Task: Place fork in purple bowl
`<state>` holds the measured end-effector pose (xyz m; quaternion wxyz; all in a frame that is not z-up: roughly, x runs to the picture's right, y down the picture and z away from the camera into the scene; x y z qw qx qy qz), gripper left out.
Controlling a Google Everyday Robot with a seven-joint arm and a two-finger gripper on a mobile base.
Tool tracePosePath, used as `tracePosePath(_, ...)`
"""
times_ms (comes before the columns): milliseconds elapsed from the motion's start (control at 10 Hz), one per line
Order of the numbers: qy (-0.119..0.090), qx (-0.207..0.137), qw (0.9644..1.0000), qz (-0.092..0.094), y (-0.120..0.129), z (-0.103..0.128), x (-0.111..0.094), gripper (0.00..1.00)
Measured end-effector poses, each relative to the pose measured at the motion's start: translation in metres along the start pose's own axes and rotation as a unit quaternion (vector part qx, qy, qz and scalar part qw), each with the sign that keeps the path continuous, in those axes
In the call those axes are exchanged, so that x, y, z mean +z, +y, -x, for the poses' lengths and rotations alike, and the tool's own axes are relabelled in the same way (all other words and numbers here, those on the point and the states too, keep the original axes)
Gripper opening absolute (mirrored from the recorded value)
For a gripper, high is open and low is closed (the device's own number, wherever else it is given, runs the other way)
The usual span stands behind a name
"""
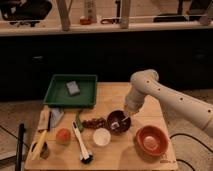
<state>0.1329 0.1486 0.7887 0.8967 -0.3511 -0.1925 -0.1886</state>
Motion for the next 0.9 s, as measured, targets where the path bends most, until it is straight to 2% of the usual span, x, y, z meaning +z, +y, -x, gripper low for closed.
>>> tracePosePath(100, 0.000, 0.000, 1.0000, 0.002, -0.0004, -0.0006, 0.0001, 0.74)
tracePosePath(200, 0.000, 0.000, 1.0000, 0.004, -0.0012, -0.0011, 0.0002, 0.79)
tracePosePath(900, -0.008, -0.010, 0.9999, 0.008, -0.0100, -0.0103, -0.0016, 0.80)
